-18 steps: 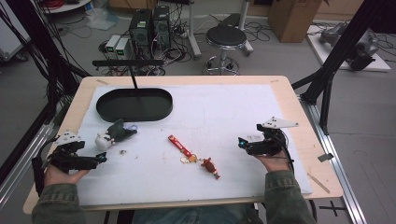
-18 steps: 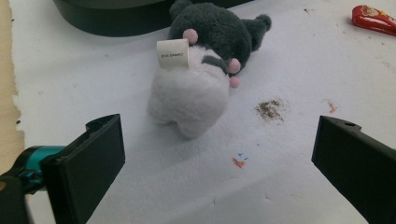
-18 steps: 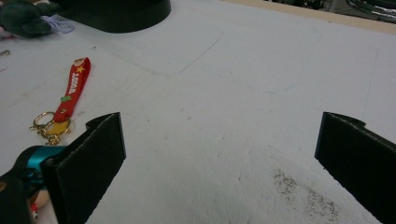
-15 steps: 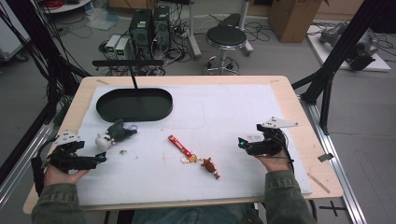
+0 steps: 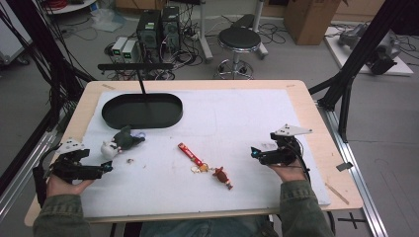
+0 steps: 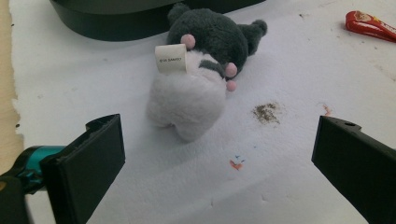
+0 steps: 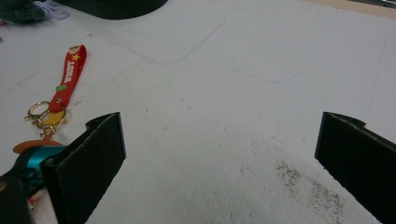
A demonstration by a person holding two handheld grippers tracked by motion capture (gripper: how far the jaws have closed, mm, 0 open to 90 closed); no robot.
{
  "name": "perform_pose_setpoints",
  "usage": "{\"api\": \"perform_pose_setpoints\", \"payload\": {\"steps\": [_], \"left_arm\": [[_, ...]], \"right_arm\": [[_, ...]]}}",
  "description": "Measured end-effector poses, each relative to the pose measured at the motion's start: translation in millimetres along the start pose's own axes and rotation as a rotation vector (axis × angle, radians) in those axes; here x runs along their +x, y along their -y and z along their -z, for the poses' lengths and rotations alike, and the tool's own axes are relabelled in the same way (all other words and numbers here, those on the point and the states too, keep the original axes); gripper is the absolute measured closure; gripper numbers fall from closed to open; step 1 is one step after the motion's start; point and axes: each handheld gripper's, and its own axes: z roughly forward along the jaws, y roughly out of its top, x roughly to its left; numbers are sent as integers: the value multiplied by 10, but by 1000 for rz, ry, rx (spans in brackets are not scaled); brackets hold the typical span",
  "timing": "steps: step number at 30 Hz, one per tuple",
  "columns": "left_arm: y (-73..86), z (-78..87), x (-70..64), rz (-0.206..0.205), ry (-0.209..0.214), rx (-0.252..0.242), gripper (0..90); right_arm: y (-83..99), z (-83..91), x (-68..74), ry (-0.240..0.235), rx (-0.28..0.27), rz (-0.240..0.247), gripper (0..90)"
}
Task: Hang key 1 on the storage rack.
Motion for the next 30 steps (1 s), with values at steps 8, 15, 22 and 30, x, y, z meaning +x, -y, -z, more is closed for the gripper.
{"api": "perform_pose_setpoints", "payload": {"steps": [8, 15, 22, 30], "left_arm": [[-1, -9, -9, -8, -2, 4, 29], [6, -4, -16, -13, -11, -13, 29], [8, 3, -24, -16, -12, -14, 29], [13, 3, -23, -11, -10, -13, 29]], "right_arm": [[5, -13, 22, -3, 17, 5, 9], [-16, -42, 63, -8, 29, 18, 9], [-123, -130, 144, -22, 42, 52, 9], [-235, -240, 247, -47, 70, 75, 9]]}}
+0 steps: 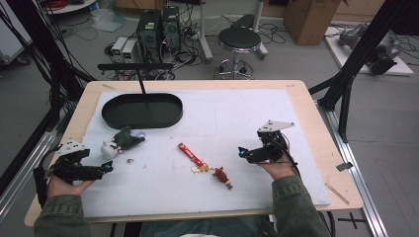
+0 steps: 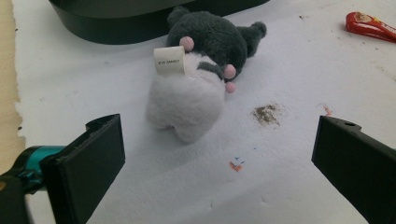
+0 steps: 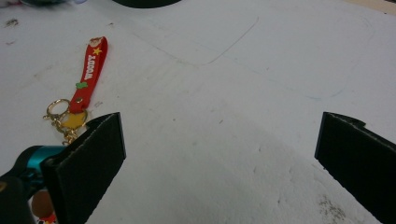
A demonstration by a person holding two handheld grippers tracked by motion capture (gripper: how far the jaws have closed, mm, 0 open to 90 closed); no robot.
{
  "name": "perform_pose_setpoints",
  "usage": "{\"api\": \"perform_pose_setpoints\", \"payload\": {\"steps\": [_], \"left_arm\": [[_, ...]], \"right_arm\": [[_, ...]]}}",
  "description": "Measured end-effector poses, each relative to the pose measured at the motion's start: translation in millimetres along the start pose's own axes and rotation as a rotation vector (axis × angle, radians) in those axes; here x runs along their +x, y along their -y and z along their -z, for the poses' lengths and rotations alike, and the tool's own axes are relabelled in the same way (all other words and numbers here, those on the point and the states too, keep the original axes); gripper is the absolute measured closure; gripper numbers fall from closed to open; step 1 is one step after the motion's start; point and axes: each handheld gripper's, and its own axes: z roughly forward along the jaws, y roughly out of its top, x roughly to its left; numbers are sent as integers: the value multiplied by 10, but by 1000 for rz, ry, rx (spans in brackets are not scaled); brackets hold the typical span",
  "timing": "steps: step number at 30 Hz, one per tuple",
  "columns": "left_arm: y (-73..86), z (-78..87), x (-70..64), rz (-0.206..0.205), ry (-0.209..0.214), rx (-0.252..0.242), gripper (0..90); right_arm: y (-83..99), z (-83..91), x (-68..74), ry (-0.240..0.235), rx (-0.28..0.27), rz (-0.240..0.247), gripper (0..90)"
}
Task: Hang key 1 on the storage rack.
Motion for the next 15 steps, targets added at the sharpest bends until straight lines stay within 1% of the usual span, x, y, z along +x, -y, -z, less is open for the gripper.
{"api": "perform_pose_setpoints", "payload": {"steps": [1, 4, 6, 8, 10, 15], "left_arm": [[0, 1, 0, 1, 0, 0, 29], [1, 2, 1, 0, 1, 0, 29], [3, 2, -4, -6, 2, -1, 29], [3, -4, -8, -13, 1, 5, 29], [2, -5, -7, -17, 1, 7, 29], [4, 1, -4, -9, 2, 2, 29]], "right_arm": [[-42, -21, 28, -9, 8, 6, 9], [-78, -41, 57, -15, 10, 9, 10], [-141, -83, 104, -25, 18, 24, 10], [-160, -99, 121, -26, 19, 28, 9], [-221, -147, 169, -39, 28, 37, 9], [-321, -244, 259, -58, 45, 51, 9]]}}
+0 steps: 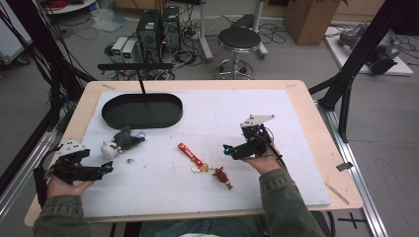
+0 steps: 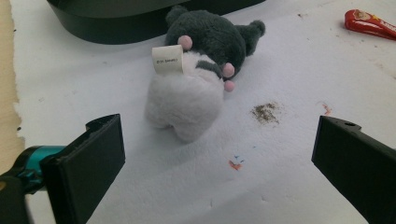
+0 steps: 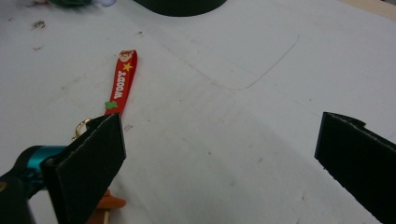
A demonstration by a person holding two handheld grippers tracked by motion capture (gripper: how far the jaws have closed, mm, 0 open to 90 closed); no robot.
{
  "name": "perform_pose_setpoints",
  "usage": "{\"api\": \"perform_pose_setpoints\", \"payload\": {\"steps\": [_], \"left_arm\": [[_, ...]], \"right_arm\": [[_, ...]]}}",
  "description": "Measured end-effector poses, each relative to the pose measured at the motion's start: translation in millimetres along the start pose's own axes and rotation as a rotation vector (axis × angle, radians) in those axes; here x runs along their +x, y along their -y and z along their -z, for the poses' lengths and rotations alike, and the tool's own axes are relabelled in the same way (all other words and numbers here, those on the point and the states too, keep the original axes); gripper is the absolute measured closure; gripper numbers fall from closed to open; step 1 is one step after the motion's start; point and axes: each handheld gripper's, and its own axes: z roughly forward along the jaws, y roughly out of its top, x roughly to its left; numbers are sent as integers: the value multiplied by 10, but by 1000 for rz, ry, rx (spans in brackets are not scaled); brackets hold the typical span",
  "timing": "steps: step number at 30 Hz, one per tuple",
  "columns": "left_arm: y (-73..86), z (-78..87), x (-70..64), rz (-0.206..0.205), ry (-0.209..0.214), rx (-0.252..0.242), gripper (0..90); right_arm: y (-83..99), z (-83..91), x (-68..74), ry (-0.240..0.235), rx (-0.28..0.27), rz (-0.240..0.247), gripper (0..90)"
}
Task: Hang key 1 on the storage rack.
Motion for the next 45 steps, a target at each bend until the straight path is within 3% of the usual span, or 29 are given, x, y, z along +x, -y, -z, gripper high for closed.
{"api": "perform_pose_setpoints", "payload": {"steps": [11, 27, 36, 45], "left_arm": [[2, -6, -5, -11, -7, 3, 30], [4, 6, 4, -11, -6, 1, 29], [5, 8, 2, -14, -1, -2, 30], [5, 5, 3, -14, -2, -3, 30]], "right_arm": [[-184, -290, 198, -32, 90, 43, 10], [-400, -631, 429, -89, 142, 82, 10], [-479, -930, 641, -135, 218, 121, 11], [-543, -1148, 747, -165, 270, 109, 43]]}}
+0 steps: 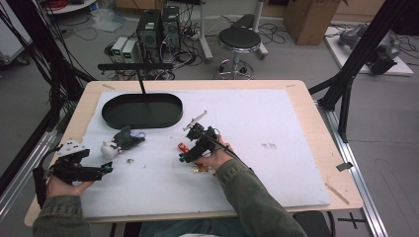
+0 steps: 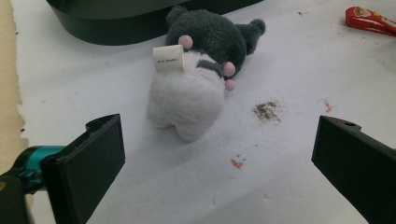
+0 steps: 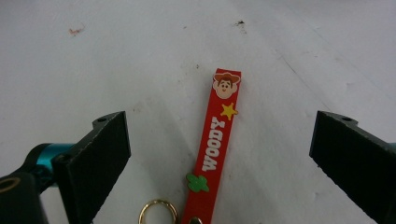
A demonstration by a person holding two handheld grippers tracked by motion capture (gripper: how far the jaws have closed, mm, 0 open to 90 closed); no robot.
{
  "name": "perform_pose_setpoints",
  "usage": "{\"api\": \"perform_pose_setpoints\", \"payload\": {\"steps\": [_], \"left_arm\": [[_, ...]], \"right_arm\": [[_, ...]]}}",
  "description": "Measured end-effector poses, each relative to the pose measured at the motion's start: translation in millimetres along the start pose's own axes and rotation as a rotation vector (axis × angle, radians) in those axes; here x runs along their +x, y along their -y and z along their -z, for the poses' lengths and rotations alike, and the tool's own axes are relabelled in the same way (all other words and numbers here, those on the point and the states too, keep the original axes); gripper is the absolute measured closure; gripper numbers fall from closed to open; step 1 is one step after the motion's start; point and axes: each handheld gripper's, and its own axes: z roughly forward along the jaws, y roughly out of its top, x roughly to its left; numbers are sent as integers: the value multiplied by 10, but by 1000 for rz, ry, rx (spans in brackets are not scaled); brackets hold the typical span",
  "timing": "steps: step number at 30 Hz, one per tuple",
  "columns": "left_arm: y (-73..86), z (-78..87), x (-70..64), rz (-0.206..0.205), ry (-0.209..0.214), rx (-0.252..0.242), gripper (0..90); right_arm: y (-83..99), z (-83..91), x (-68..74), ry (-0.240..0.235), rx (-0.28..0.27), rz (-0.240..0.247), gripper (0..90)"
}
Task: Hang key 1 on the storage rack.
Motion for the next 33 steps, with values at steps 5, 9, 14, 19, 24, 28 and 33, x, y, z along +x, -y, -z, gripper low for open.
{"api": "perform_pose_setpoints", "payload": {"steps": [5, 9, 14, 19, 24, 28, 33], "left_arm": [[0, 6, 1, -1, -1, 0, 30], [2, 9, 6, 4, -1, -4, 30], [1, 15, 13, 4, 0, -2, 30], [8, 17, 26, 12, 4, -3, 30], [12, 19, 43, 19, 2, 0, 30], [12, 20, 45, 20, 1, 2, 30], [12, 15, 41, 19, 0, 4, 30]], "right_arm": [[-58, -92, 15, 13, 39, -12, 52], [-114, -178, 12, 5, 90, -26, 115], [-162, -222, 8, -1, 127, -32, 232], [-213, -264, 5, -5, 158, -47, 322], [-221, -268, -25, -9, 190, -61, 449], [-233, -253, -41, -11, 216, -52, 563], [-244, -253, -46, 35, 233, -53, 719]]}}
